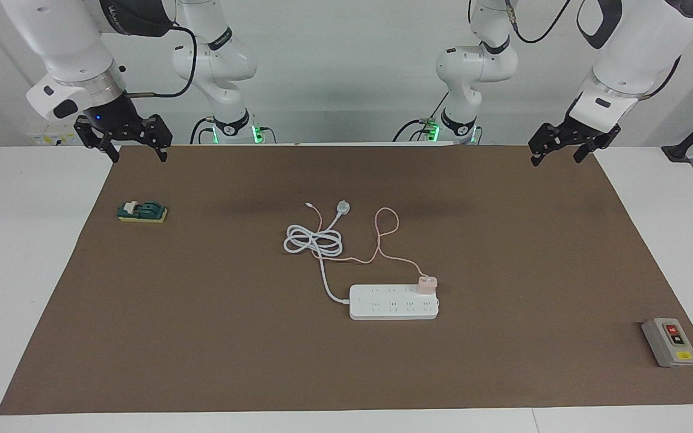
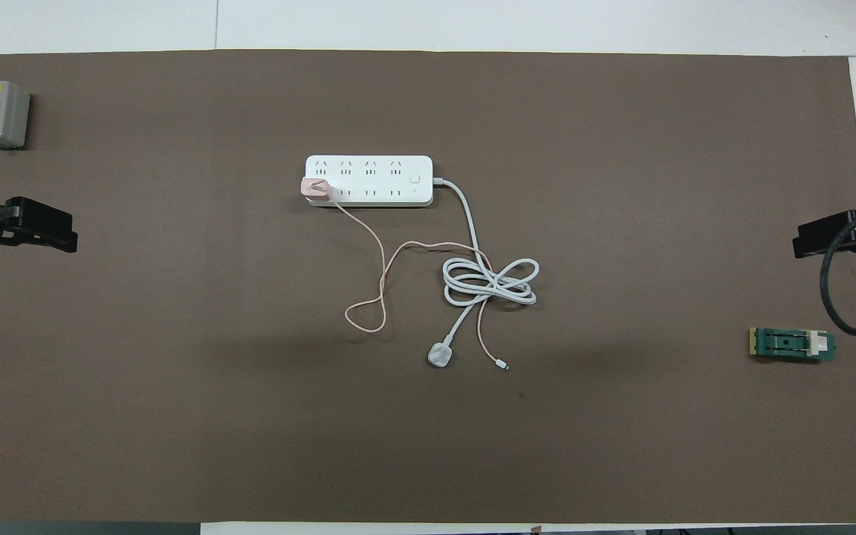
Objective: Plug charger into power strip
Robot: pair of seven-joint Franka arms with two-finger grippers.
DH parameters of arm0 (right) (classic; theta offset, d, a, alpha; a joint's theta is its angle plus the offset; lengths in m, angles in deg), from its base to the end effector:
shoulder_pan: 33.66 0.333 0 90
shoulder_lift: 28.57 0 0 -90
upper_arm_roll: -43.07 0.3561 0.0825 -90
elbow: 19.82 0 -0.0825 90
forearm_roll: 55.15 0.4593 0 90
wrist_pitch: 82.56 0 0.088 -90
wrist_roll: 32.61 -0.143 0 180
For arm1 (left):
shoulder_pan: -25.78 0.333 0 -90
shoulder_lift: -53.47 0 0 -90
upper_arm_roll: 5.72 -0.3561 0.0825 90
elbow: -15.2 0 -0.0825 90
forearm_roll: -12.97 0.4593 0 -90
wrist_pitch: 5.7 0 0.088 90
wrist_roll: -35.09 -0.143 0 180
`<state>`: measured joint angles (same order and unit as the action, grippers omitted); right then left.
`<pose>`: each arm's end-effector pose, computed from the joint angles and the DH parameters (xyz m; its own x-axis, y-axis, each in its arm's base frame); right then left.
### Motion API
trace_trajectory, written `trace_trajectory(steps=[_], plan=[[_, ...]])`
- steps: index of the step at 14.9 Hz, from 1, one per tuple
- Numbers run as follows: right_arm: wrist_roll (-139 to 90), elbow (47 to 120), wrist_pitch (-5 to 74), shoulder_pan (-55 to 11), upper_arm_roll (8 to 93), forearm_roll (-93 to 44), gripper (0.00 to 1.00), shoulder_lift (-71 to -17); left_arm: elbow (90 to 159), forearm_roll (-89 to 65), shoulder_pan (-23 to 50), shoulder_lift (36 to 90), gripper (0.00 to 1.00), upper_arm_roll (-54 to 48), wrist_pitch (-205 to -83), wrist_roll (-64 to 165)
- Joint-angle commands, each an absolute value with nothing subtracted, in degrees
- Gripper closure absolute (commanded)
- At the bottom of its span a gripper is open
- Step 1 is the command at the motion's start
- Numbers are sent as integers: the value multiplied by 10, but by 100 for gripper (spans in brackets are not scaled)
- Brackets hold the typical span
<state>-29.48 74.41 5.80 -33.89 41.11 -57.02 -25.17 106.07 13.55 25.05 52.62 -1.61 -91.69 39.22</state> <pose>0.6028 -0.0284 0.6226 0.9989 0.0156 -0.0447 0.0169 -0.9995 0.0282 0.6122 -0.0506 0.6238 0.9975 -0.0114 -0.0693 -0.0126 -0.9998 -0.0162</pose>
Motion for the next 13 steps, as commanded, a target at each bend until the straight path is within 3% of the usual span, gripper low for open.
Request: trace_trajectory(steps=[1, 13], plan=[[-284, 751, 64, -347, 416, -572, 0, -243, 1084, 128, 272, 509, 0, 0, -932, 380], [-287, 752, 65, -345, 416, -572, 0, -243, 1084, 110, 266, 511, 0, 3, -939, 434]])
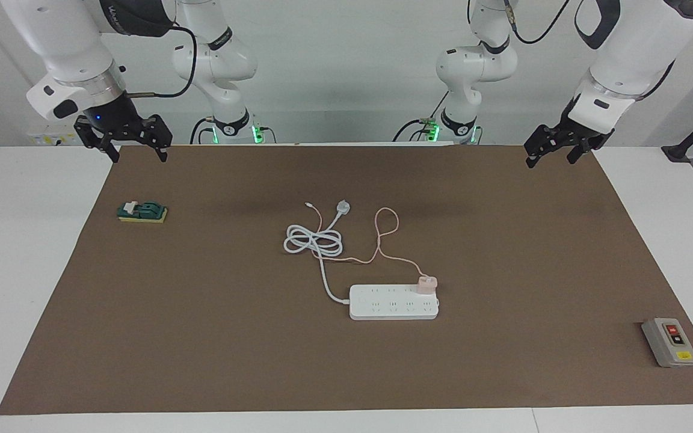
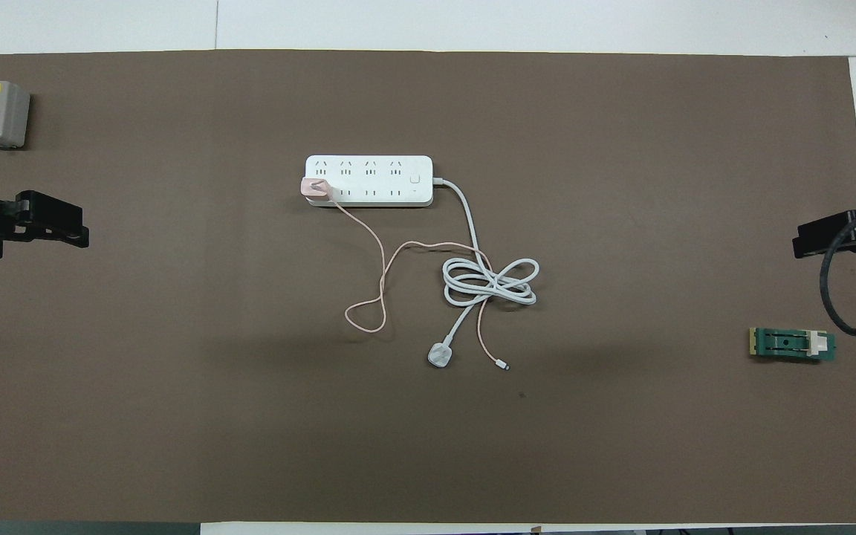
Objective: Plug charger into power strip
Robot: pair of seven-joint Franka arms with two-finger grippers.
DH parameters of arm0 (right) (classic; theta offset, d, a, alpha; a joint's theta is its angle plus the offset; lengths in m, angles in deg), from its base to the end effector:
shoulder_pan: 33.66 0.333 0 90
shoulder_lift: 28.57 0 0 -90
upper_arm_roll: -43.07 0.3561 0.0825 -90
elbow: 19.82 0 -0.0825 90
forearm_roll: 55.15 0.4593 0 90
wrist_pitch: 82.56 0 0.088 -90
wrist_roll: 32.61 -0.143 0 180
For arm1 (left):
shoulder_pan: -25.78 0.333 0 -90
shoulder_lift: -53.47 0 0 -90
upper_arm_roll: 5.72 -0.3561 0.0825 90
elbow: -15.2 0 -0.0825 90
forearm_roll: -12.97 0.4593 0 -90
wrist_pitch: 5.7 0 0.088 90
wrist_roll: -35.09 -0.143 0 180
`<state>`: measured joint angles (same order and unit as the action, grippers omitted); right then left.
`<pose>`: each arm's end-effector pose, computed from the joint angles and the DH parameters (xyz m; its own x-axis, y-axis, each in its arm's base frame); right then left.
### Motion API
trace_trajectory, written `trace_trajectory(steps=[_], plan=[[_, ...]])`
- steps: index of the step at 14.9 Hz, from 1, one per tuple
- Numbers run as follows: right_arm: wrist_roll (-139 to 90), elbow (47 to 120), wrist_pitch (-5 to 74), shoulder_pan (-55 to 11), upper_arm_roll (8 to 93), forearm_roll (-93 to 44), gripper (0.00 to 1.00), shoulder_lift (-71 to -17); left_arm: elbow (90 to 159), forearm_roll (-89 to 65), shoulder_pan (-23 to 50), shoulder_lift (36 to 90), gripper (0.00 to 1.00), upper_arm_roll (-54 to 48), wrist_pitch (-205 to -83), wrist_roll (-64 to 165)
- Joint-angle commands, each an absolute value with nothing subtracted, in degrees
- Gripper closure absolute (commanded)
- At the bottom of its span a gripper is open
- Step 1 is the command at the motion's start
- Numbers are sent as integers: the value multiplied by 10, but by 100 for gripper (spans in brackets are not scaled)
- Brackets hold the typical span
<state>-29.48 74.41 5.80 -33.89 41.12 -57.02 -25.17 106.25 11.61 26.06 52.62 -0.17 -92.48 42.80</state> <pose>0.6028 -0.0282 0.6226 0.9989 0.0158 -0.0447 0.0171 -0.9995 0.0282 0.6132 -0.0605 0.6232 0.9972 0.0415 -0.0622 0.0424 -0.9990 0.0141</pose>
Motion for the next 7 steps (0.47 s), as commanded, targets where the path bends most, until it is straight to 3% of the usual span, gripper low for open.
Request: trace_trajectory(steps=[1, 7], plan=[[-287, 751, 65, -345, 416, -572, 0, -243, 1084, 110, 266, 511, 0, 3, -939, 431], [-287, 751, 65, -345, 416, -572, 0, -243, 1081, 110, 271, 512, 0, 2, -941, 426]])
